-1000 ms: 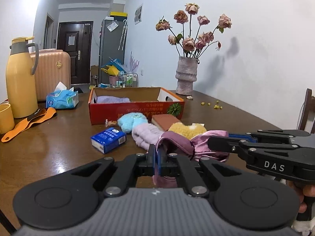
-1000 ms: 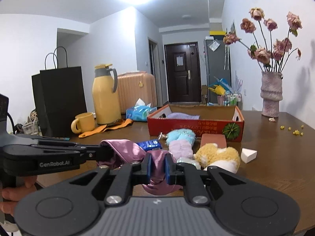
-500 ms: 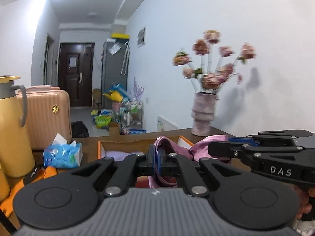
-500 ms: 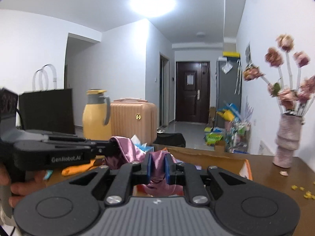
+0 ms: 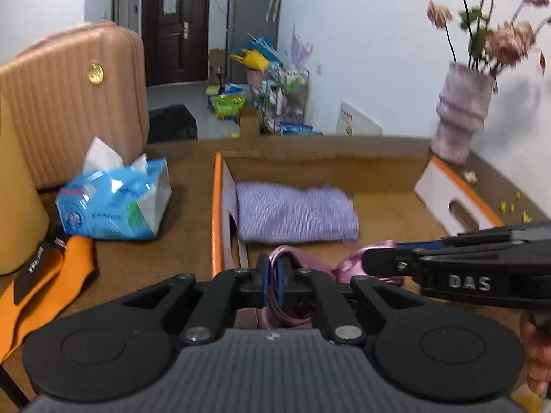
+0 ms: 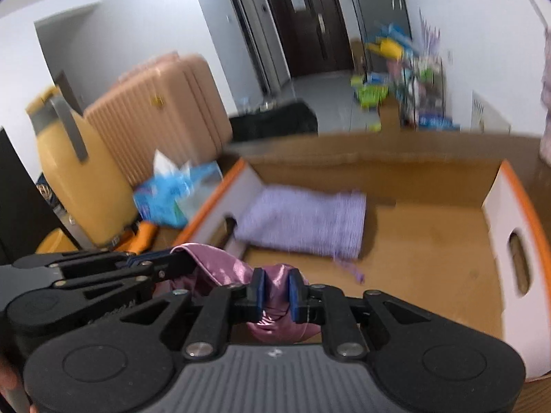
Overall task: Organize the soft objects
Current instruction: 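Carry the scrunchie into the red box with both grippers and open them, then move both grippers back toward the white-and-yellow plush sheep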
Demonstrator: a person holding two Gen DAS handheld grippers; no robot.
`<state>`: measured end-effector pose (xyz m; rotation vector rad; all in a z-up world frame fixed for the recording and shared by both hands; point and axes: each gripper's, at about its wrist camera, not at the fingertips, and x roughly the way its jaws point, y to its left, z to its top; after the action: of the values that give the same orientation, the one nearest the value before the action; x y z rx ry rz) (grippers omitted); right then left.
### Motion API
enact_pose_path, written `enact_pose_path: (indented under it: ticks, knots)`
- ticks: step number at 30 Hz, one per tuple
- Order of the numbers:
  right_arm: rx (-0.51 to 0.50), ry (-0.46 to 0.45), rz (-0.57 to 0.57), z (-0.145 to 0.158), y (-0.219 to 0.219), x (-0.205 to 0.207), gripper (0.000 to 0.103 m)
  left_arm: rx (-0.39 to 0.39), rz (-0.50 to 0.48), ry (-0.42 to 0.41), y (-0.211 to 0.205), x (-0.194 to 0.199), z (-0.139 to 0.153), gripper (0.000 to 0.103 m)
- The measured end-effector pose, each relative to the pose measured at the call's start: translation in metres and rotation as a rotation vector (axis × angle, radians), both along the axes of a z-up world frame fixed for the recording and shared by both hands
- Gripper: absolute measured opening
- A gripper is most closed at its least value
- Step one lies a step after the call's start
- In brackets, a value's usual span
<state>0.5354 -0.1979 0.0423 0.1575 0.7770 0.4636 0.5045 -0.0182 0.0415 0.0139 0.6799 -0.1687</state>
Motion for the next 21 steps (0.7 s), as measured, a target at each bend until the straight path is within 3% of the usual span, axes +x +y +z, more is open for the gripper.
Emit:
enact_pose_path:
  ticks: [3, 5, 7, 12, 21]
  knots:
    - [-0.022, 0.015, -0.004, -0.011, 0.005, -0.004, 0.022, 0.035, 0.009, 0.012, -0.001, -0.004, -0.008, 0.008]
    - [-0.009, 0.004, -0.008, -0.006, 0.004, -0.01, 0.038, 0.029, 0.016, 0.022, 0.002, -0.008, -0.003, 0.011]
    - [0.008, -0.02, -0.017, 0.008, -0.002, -0.017, 0.038, 0.021, 0.024, 0.008, 0.005, -0.013, 0.011, 0.02]
    - [-0.013, -0.144, -0.036, 0.063, -0.027, -0.045, 0.043, 0.039, 0.054, -0.115, 0.005, -0.052, 0.061, 0.063]
    - [-0.1, -0.462, -0.134, 0.148, -0.078, -0.152, 0.064, 0.046, 0.071, -0.35, 0.004, -0.155, 0.136, 0.079]
